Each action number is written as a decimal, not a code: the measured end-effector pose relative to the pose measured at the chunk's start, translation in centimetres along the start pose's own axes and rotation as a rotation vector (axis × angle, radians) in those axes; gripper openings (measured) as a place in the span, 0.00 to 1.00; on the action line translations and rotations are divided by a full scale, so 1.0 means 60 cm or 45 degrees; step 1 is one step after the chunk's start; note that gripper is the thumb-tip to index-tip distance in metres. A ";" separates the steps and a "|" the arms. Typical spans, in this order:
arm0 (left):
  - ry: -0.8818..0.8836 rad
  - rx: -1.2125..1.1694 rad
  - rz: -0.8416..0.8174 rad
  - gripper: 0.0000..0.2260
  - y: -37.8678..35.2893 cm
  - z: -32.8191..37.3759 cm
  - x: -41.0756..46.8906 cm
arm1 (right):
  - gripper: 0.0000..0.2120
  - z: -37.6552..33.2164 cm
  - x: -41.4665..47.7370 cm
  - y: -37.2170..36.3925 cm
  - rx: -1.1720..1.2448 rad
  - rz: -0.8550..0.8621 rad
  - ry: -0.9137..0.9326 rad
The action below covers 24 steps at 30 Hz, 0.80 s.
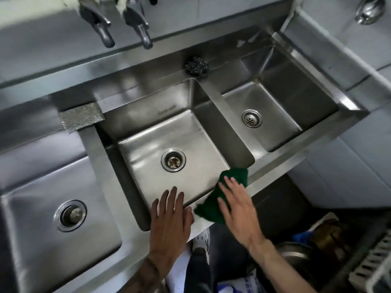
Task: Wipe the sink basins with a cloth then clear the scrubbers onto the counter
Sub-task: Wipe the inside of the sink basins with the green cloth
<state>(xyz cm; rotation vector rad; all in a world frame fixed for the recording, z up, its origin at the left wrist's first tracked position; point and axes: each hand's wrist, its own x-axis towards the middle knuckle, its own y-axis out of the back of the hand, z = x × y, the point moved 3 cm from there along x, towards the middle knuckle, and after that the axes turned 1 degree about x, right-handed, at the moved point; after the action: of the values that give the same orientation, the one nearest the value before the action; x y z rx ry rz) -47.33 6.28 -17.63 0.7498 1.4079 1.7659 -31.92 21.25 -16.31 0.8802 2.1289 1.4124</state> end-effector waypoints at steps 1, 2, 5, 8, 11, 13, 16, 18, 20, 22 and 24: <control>0.008 0.004 0.009 0.22 0.004 -0.014 -0.007 | 0.23 -0.030 -0.013 -0.018 0.001 0.002 0.038; 0.016 0.010 0.023 0.22 0.007 -0.029 -0.013 | 0.23 -0.046 -0.020 -0.028 0.000 0.002 0.085; 0.016 0.048 0.041 0.21 0.014 -0.065 -0.035 | 0.22 -0.031 -0.014 -0.017 -0.061 -0.006 0.230; 0.022 0.081 0.046 0.21 0.017 -0.089 -0.044 | 0.24 0.027 0.018 0.014 -0.107 0.000 0.159; 0.032 0.098 0.052 0.22 0.021 -0.102 -0.048 | 0.26 0.063 0.034 0.028 -0.060 0.025 0.002; 0.028 0.110 0.068 0.22 0.027 -0.107 -0.050 | 0.24 0.051 0.028 0.021 -0.035 0.060 -0.048; 0.054 0.127 0.105 0.21 0.036 -0.122 -0.054 | 0.23 -0.008 0.002 -0.003 0.010 0.149 -0.084; 0.080 0.140 0.109 0.21 0.037 -0.136 -0.062 | 0.22 -0.061 -0.022 -0.027 0.048 0.169 -0.076; 0.092 0.166 0.116 0.21 0.038 -0.149 -0.073 | 0.21 -0.132 -0.054 -0.060 0.070 0.172 -0.050; 0.116 0.197 0.126 0.21 0.038 -0.163 -0.080 | 0.20 -0.212 -0.087 -0.097 0.093 0.146 0.003; 0.133 0.204 0.138 0.22 0.038 -0.182 -0.088 | 0.20 -0.275 -0.111 -0.125 0.111 0.108 0.071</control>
<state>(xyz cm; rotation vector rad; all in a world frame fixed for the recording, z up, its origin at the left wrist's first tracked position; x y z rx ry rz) -53.69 -4.29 -17.84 0.8421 1.6205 1.8131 -40.13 3.80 -16.80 0.9852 2.2339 1.4095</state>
